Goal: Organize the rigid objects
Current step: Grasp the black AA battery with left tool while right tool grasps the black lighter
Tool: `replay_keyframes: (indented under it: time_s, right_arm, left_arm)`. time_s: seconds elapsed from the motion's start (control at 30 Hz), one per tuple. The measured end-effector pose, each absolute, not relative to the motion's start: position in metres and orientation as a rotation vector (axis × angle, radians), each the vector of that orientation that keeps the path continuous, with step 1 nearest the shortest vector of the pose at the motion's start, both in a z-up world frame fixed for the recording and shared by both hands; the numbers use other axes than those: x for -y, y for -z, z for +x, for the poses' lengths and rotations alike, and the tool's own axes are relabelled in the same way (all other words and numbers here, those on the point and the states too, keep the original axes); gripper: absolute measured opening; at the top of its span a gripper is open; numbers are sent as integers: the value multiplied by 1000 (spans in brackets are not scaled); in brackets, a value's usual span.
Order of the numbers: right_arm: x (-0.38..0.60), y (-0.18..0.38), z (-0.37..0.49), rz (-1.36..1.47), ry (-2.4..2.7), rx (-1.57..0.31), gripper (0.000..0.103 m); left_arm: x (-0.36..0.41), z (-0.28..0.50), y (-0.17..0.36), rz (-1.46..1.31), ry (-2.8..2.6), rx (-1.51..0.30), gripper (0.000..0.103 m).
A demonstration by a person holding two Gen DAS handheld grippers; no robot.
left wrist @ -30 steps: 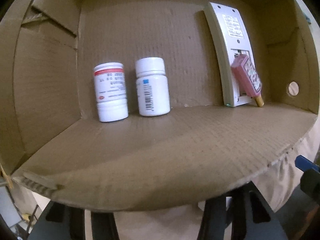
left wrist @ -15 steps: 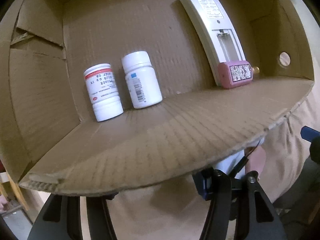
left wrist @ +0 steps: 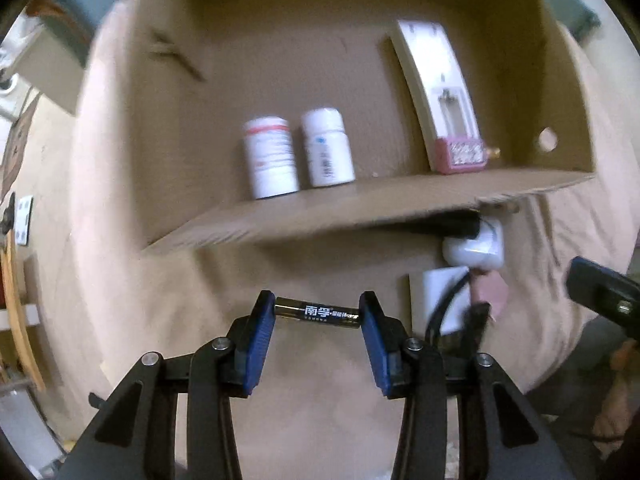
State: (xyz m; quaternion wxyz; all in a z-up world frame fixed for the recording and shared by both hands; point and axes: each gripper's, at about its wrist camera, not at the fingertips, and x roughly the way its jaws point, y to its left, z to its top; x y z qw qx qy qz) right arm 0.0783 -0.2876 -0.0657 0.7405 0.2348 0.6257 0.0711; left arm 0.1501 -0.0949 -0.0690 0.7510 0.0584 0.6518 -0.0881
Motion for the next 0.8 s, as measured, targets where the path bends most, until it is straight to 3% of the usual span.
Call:
replay_keyframes:
  time_s: [0.1,0.13,0.17,0.27,0.37,0.63,0.7,0.8]
  right_arm:
    - [278,62,73,514,-229,-1368,103]
    - [275,61,72,508,-247,-1370,92]
    - [271,62,70,495,-261,-1376,72]
    - [261,71,65,468,-285,-1422,46]
    - [246,79,62,416,-320,-1457,38]
    - [197,103,56,292,-315,-1512,37]
    - [189,109,55,279,-293,-1513,22]
    - [184,105,52,247,-294,-1485,21]
  left_arm:
    - [74,127,52,68,156,-1391,40]
    - [69,123,50,53,144,-1384,39]
    - [60,113,49,33,124,-1369,39]
    - [42,103,52,-17,97,-1351,39]
    - [25,97,57,-62,87,-1352,39]
    - [24,95,60,-61,96,-1345,39]
    - [24,94,59,-48,101,-1346,40]
    - [25,94,59,-35,95,-1345,39]
